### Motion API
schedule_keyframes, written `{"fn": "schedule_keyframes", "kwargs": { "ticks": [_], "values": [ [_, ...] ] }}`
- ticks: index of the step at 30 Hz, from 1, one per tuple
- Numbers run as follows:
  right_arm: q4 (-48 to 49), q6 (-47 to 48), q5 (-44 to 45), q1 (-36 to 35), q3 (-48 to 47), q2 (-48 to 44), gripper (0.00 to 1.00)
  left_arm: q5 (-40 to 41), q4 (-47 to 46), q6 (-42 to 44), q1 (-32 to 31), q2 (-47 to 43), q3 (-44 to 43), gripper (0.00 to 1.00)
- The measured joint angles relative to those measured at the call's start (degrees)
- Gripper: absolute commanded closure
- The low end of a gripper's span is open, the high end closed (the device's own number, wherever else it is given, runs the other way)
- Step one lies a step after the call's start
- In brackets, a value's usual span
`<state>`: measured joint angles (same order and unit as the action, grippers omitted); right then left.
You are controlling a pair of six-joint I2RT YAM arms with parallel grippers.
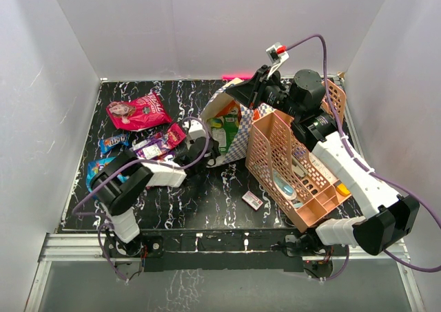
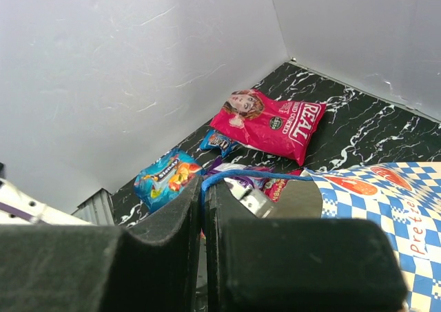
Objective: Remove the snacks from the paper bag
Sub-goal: Take out the snack from the paper bag.
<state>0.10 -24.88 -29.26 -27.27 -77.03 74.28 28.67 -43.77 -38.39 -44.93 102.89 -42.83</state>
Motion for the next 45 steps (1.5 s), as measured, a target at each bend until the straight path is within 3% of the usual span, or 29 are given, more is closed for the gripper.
{"fn": "schedule_keyframes", "kwargs": {
  "ticks": [6, 22, 32, 40, 45],
  "values": [
    [0.0, 0.83, 0.46, 0.0, 0.0, 0.0, 0.92, -4.09, 5.01, 0.48, 0.04, -11.26, 0.61, 1.0],
    [0.0, 1.77, 2.75, 0.0, 0.0, 0.0, 0.92, -11.93, 19.91, 1.66, 0.09, -30.86, 3.26, 1.0],
    [-0.07, 1.77, 11.72, -0.02, 0.94, -0.76, 0.92, -15.61, 29.46, 6.82, 0.09, -50.29, 8.7, 1.0],
    [-1.27, 0.35, 17.11, 0.0, 1.84, -1.92, 0.92, -14.71, 42.1, 12.68, 0.09, -62.36, 5.86, 1.0],
    [-1.55, 0.09, 17.79, -0.02, 1.88, -2.47, 0.92, -9.84, 47.12, 14.56, 0.09, -66.75, 3.43, 1.0]
  ]
}}
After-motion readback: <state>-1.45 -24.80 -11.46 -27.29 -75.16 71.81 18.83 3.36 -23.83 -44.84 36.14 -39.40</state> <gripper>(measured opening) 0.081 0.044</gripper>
